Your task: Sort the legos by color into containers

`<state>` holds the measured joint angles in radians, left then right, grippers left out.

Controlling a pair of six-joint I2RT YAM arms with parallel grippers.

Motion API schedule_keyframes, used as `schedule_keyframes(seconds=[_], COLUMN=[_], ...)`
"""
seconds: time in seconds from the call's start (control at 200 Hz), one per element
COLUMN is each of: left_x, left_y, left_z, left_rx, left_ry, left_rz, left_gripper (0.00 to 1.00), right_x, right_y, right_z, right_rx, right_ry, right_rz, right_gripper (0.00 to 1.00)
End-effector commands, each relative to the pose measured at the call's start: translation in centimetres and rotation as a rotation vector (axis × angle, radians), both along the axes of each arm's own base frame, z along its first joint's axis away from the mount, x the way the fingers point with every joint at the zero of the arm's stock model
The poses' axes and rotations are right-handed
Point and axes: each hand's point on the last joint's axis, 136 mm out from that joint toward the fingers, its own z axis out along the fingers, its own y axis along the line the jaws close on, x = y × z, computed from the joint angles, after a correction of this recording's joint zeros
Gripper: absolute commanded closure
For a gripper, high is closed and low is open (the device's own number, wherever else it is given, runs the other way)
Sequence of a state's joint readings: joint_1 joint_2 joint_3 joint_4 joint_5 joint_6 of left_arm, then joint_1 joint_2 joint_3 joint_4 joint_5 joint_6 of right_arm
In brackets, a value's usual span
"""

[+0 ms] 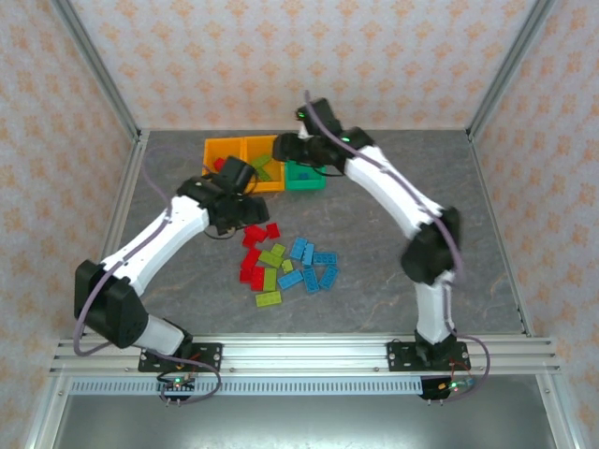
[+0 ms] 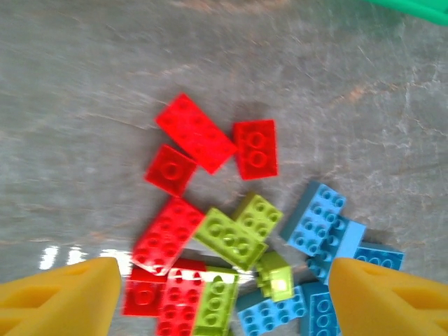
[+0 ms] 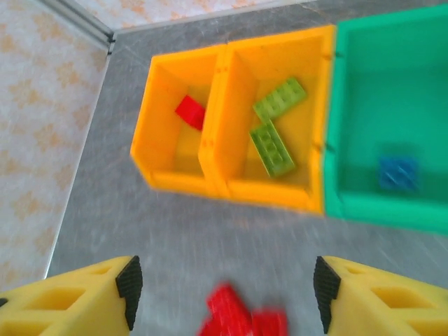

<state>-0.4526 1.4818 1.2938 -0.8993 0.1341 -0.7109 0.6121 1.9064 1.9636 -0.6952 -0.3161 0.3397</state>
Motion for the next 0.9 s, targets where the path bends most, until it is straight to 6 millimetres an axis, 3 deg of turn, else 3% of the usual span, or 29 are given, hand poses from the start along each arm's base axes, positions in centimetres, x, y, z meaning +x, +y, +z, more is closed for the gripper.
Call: schedule_keyframes(seconds=[0.0, 0.125, 0.29, 0.596, 0.786, 0.896], left_x=[2.1, 3.5, 4.3, 6.2, 7.3, 7.7], left_y=[-2.3, -3.6, -3.9, -5.2, -3.6, -3.2], left_z=[-0.6, -2.8, -5.3, -8.6, -9.4, -10.4], left_rx=[0.004, 0.074, 0.139, 0.239, 0.382, 0.367], left_ry=[-0.045, -0.03, 0.016, 0.068, 0.092, 0.12], left_rz=[0.103, 0.127, 0.179, 0.075, 0.043, 0.03], left_gripper=[0.23, 0.27, 0.33, 0.4, 0.4, 0.4], right_x=[-4.7, -9.1, -12.0, -12.4, -12.8, -12.9], right_y=[-6.1, -10.7, -13.5, -14.2, -14.9, -15.4], right_z=[-0.8, -1.4, -2.2, -1.6, -1.7, -2.1], right_rx=[-0.107, -0.146, -0.198, -0.167, -0.174, -0.163], right_ry=[0.01, 0.028, 0.04, 0.078, 0.111, 0.12], right_rz=[-0.014, -0.043, -0.047, -0.111, -0.155, -0.198], right_gripper=[0.27, 0.15, 0.07, 0.06, 0.06, 0.06])
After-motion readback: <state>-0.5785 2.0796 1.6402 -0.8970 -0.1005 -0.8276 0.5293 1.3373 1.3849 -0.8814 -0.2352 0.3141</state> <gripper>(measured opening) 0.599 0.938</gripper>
